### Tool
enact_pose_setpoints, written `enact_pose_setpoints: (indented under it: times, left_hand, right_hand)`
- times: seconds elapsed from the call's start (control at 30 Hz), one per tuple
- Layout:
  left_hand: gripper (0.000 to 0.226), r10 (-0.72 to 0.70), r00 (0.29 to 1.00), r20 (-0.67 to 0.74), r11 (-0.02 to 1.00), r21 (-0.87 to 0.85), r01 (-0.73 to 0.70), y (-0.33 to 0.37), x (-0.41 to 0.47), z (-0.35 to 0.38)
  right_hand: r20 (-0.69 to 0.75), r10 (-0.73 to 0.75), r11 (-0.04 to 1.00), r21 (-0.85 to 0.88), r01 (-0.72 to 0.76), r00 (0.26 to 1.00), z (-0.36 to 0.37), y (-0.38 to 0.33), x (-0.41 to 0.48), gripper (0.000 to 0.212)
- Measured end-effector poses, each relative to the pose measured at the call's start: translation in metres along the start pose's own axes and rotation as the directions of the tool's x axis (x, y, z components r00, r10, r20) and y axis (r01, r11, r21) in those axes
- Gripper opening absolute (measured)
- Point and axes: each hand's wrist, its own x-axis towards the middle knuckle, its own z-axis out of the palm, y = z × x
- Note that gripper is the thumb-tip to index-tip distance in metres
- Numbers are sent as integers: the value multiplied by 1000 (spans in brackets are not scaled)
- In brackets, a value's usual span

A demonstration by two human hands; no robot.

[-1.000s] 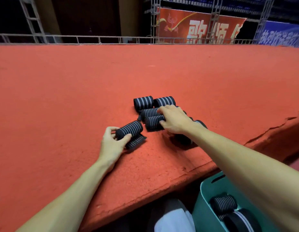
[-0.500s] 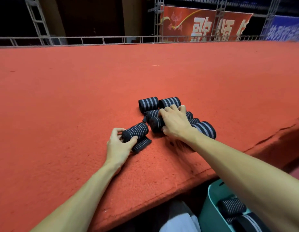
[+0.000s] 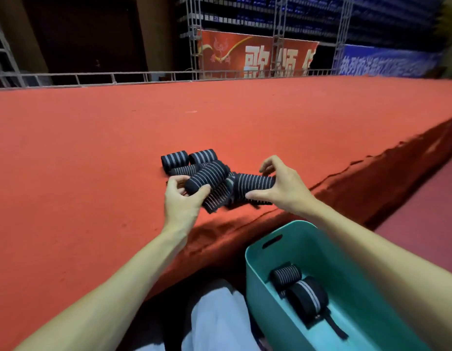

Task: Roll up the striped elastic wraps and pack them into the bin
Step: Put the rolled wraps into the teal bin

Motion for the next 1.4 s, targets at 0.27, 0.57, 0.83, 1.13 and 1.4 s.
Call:
enact_pose_setpoints:
  times: [0.27, 0.57, 0.83, 1.13, 1.4]
  left_hand:
    - [34, -43, 919, 393, 999, 46, 28, -11, -78, 99]
    - [34, -144, 799, 583, 968, 249, -7, -57, -107, 144]
    - [34, -220, 779, 587, 959, 276, 64, -82, -107, 144]
    - [35, -241, 750, 617, 956, 284, 73, -87, -107, 138]
    - [36, -234, 746, 623, 954, 294, 53, -82, -108, 133]
  right_hand:
    - [214, 387, 920, -31, -390, 897, -67, 100, -106, 32]
    - [460, 689, 725, -451, -521, 561, -41, 173, -170, 51]
    - [418, 761, 647, -537, -541, 496, 8, 198, -176, 54]
    - [357, 752, 620, -668, -410, 554, 24, 195, -189, 17]
    - [249, 531, 758, -566, -323, 810, -24, 159, -158, 30]
